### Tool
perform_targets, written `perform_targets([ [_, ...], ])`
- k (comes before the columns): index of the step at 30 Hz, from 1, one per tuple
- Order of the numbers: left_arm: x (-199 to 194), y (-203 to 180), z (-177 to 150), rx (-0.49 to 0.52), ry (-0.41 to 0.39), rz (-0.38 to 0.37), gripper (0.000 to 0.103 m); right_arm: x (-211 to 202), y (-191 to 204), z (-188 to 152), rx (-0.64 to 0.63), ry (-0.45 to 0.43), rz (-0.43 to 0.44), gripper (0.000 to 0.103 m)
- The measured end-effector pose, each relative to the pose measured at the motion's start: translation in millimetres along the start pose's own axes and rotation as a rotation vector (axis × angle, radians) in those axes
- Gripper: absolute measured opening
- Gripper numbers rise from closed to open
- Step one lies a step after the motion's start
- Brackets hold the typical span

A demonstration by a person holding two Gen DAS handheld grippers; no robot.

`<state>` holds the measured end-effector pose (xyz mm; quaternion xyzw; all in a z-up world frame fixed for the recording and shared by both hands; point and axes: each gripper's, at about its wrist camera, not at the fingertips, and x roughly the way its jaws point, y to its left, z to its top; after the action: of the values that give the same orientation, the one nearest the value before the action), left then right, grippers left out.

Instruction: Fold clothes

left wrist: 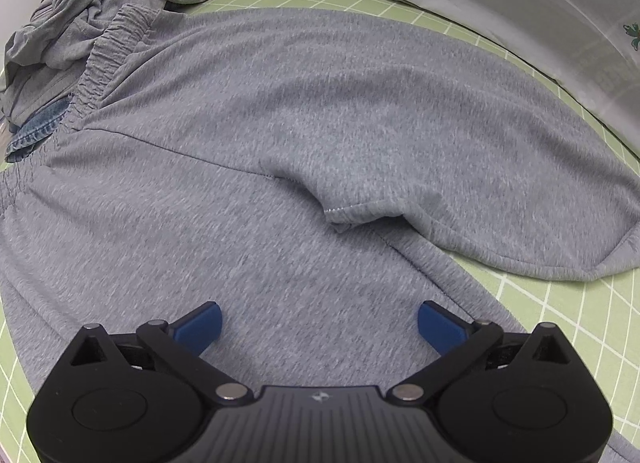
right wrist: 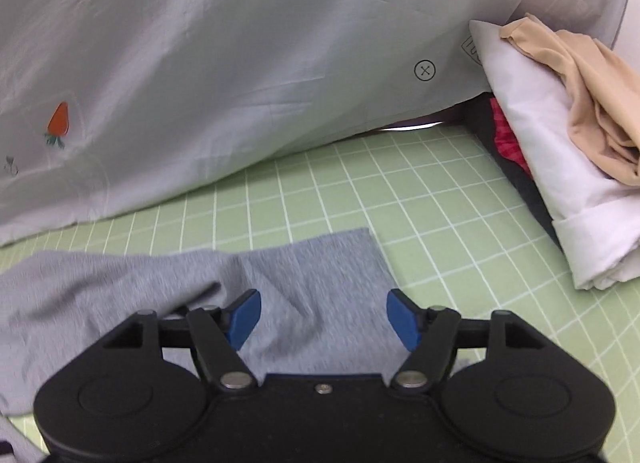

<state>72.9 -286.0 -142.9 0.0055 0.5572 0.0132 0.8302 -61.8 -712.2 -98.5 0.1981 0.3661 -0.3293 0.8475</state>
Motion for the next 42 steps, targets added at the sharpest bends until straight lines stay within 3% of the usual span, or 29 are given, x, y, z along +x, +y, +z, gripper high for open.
perform_targets([
  [4,0,0,0,0.000,-0.001,-0.001,0.103,48,5,18,-0.035,0.027,-0.105,0.071],
  [9,0,0,0,-0.009,-0.005,0.002,0.103,68,-5,22,0.011,0.092,-0.083,0.070],
  [15,1,-1,0,-0.040,-0.018,0.012,0.103,77,-7,20,-0.011,0.122,-0.061,0.024],
  [16,1,-2,0,-0.047,-0.020,0.014,0.103,76,-7,21,-0.028,0.117,-0.039,0.008],
  [19,1,-3,1,-0.070,-0.026,0.024,0.103,67,-5,30,-0.065,0.073,0.010,0.004],
  [22,1,-3,1,-0.076,-0.029,0.027,0.103,35,-8,53,-0.057,-0.067,0.021,0.004],
  [24,1,-3,0,-0.076,-0.033,0.027,0.103,-1,-14,73,-0.026,-0.208,0.054,0.004],
  [28,0,-1,0,-0.074,-0.041,0.026,0.103,-82,-18,76,-0.066,-0.450,0.069,0.004],
  [33,-1,0,-1,-0.072,-0.050,0.026,0.103,-96,-44,-1,-0.049,-0.290,-0.078,0.005],
  [36,-1,1,-1,-0.072,-0.049,0.026,0.103,-64,-76,-53,0.055,-0.002,-0.178,0.019],
  [39,-2,0,2,-0.073,-0.041,0.027,0.103,-58,-95,-69,0.176,0.054,-0.194,0.041],
  [42,-2,-1,2,-0.079,-0.044,0.030,0.103,-54,-99,-56,0.209,0.006,-0.171,0.058],
])
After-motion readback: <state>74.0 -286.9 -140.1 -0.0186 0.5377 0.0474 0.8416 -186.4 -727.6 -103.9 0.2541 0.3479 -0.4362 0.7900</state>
